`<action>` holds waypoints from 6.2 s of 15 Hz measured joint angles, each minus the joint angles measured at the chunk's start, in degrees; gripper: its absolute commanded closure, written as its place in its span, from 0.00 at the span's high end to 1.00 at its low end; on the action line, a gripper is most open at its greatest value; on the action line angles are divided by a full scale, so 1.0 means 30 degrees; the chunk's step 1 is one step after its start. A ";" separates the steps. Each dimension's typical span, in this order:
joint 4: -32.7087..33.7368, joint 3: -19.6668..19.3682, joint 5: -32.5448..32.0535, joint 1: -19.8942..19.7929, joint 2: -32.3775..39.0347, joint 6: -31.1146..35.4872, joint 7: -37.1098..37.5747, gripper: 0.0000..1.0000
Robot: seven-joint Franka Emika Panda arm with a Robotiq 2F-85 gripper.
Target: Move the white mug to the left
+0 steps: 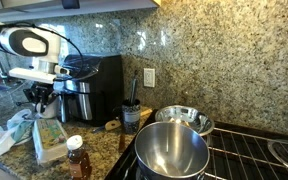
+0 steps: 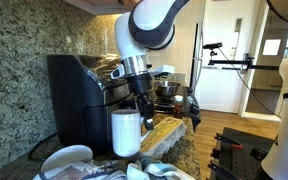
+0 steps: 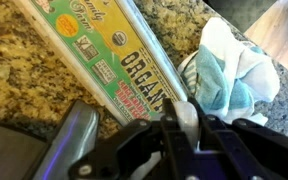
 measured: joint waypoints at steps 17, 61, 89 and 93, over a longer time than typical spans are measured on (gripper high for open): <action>0.0213 0.1066 0.1692 -0.0453 0.0046 -0.0442 -0.3455 0.05; -0.2483 0.1663 -0.4034 -0.0437 0.0872 0.4723 0.2065 0.05; -0.2265 0.1434 -0.2092 -0.1744 0.0248 0.2396 0.1405 0.89; -0.2109 0.0890 -0.1925 -0.1931 -0.0143 0.1003 0.1318 0.89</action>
